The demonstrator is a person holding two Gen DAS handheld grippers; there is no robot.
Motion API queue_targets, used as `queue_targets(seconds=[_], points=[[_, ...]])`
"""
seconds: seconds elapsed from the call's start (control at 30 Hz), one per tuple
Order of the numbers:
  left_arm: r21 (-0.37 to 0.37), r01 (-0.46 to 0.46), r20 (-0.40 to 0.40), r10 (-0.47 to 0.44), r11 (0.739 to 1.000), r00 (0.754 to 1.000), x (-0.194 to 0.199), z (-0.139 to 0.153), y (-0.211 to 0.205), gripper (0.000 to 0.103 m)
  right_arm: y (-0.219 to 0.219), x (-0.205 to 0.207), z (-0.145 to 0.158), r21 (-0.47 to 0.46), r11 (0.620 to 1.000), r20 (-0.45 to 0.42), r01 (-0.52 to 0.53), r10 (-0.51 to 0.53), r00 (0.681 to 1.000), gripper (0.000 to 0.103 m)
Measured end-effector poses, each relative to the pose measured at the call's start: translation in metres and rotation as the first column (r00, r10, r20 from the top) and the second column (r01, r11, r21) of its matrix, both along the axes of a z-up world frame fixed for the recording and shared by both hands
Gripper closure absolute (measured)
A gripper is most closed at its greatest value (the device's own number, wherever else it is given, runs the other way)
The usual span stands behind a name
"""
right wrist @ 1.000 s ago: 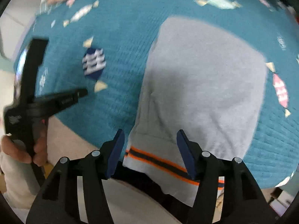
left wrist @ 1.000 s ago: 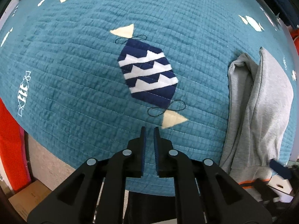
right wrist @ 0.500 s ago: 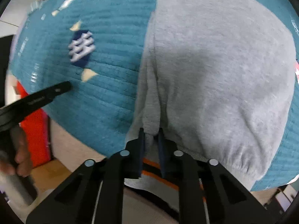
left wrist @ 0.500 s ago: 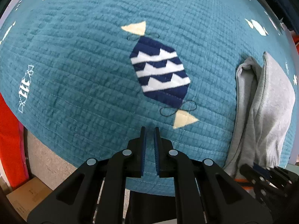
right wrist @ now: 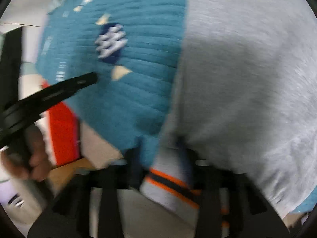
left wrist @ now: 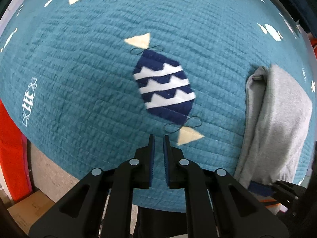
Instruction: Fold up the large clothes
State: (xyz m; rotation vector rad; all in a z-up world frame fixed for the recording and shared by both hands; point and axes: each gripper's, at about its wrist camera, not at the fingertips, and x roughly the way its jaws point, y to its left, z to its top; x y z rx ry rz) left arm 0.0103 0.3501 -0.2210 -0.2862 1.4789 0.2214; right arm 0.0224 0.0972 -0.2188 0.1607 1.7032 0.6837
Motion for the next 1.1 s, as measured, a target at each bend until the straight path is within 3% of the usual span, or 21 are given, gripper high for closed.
queue_targets(seconds=[0.1,0.17,0.2,0.3,0.33,0.37,0.47,0.5,0.57,0.6,0.63,0.67,0.73,0.83,0.9,0.93,1.03,1.1], points=[[-0.006,0.036,0.038,-0.036,0.999,0.999,0.016,0.010,-0.019,0.090,-0.031,0.013,0.035,0.053,0.995,0.108,0.089,-0.094,0.990,0.046],[-0.028,0.078,0.098,-0.075,0.997,0.992,0.028,0.025,-0.036,0.090,-0.057,0.024,0.056,0.048,0.985,0.198,0.168,-0.175,0.965,0.047],[-0.044,0.113,0.141,-0.106,0.993,0.984,0.036,0.035,-0.049,0.090,-0.073,0.032,0.068,0.033,0.974,0.268,0.226,-0.226,0.936,0.050],[-0.077,0.191,0.250,-0.166,0.979,0.954,0.059,0.054,-0.084,0.090,-0.114,0.052,0.089,-0.029,0.927,0.480,0.374,-0.315,0.819,0.075],[-0.087,0.212,0.279,-0.180,0.973,0.943,0.065,0.057,-0.097,0.090,-0.123,0.060,0.087,-0.026,0.909,0.509,0.415,-0.345,0.789,0.087],[-0.098,0.243,0.312,-0.202,0.965,0.928,0.076,0.059,-0.114,0.090,-0.134,0.067,0.085,-0.008,0.896,0.508,0.444,-0.379,0.773,0.095],[-0.181,0.324,0.383,-0.237,0.929,0.893,0.107,0.053,-0.157,0.090,-0.152,0.086,0.069,0.026,0.871,0.508,0.491,-0.435,0.743,0.101],[-0.202,0.340,0.398,-0.240,0.919,0.885,0.115,0.050,-0.164,0.090,-0.150,0.092,0.061,0.041,0.875,0.509,0.483,-0.434,0.743,0.101],[-0.219,0.354,0.398,-0.248,0.909,0.883,0.131,0.033,-0.183,0.090,-0.142,0.107,0.033,0.064,0.889,0.466,0.453,-0.428,0.774,0.101],[-0.215,0.350,0.382,-0.251,0.912,0.889,0.141,0.017,-0.188,0.091,-0.144,0.115,0.017,0.069,0.889,0.416,0.453,-0.439,0.796,0.101],[-0.179,0.314,0.334,-0.242,0.932,0.911,0.152,-0.007,-0.192,0.094,-0.139,0.116,-0.003,0.052,0.895,0.370,0.442,-0.429,0.824,0.103],[-0.176,0.284,0.308,-0.221,0.943,0.925,0.154,-0.028,-0.191,0.100,-0.138,0.119,-0.027,0.031,0.893,0.364,0.448,-0.428,0.827,0.103],[-0.216,0.263,0.383,-0.166,0.940,0.909,0.150,-0.038,-0.181,0.100,-0.132,0.115,-0.022,0.032,0.912,0.409,0.410,-0.386,0.827,0.103],[-0.206,0.243,0.368,-0.155,0.948,0.917,0.149,-0.023,-0.181,0.101,-0.144,0.113,-0.003,0.048,0.911,0.380,0.410,-0.396,0.836,0.103],[-0.163,0.219,0.370,-0.146,0.962,0.918,0.148,-0.007,-0.182,0.101,-0.157,0.113,0.015,0.023,0.910,0.437,0.414,-0.381,0.815,0.103],[-0.105,0.216,0.369,-0.164,0.971,0.915,0.143,-0.002,-0.183,0.101,-0.160,0.111,0.019,-0.005,0.911,0.462,0.413,-0.364,0.809,0.103],[-0.125,0.198,0.364,-0.141,0.972,0.921,0.145,-0.020,-0.174,0.101,-0.171,0.122,-0.013,0.023,0.906,0.384,0.422,-0.398,0.833,0.103],[-0.100,0.196,0.364,-0.147,0.975,0.920,0.150,-0.025,-0.171,0.101,-0.164,0.125,-0.021,0.011,0.917,0.407,0.400,-0.369,0.836,0.103]])
